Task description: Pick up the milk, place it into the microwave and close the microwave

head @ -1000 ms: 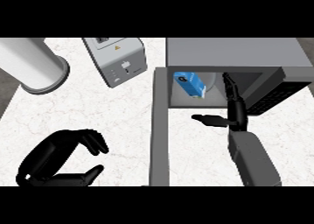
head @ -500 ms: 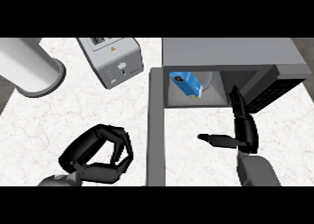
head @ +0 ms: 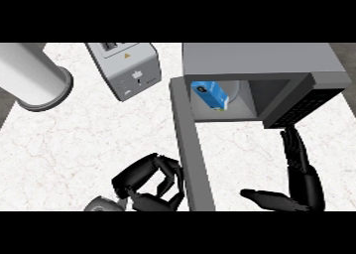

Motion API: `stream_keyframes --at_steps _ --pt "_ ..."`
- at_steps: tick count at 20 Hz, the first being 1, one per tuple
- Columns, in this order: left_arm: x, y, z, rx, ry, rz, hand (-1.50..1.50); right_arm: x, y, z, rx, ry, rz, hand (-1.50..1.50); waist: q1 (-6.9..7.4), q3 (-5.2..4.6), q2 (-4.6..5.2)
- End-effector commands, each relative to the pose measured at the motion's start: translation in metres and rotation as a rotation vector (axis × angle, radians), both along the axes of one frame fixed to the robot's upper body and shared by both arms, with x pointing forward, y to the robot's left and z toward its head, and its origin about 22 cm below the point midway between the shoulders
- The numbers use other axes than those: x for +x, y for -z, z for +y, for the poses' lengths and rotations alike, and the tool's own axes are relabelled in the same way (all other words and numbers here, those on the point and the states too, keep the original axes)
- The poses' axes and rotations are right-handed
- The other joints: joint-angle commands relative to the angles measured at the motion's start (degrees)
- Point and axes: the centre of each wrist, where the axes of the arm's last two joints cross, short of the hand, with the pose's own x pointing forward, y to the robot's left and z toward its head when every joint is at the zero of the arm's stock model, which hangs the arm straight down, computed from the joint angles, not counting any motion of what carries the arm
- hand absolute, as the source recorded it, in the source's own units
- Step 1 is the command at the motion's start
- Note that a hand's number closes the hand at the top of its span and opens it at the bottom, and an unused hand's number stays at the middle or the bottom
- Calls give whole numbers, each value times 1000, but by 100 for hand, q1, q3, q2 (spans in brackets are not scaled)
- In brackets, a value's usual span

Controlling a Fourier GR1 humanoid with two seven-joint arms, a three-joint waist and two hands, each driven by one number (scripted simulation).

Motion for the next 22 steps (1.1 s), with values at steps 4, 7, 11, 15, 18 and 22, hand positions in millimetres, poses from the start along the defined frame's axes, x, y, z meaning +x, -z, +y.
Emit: stream_keyframes --at_steps 4,7,11,15,18,22 --pt "-20 24 -57 40 148 -18 150 -32 -41 -35 5 40 -45 -150 14 1 18" --pt "-24 22 -86 118 167 -34 150 -44 -49 -18 25 34 -61 -150 -29 1 24" --pt "-40 30 -108 102 64 -28 150 -53 -73 -31 59 -49 -79 -150 -160 -4 39" --pt "-40 27 -122 53 -28 -24 150 -53 -87 -45 72 -59 -93 -150 -203 -4 54" --pt "-41 20 -129 -5 -100 -46 150 -47 -93 -51 56 -119 -103 -150 -338 -7 83" --pt "-26 19 -128 -49 -182 -50 150 -50 -101 -48 77 -211 -125 -150 -546 -13 129"
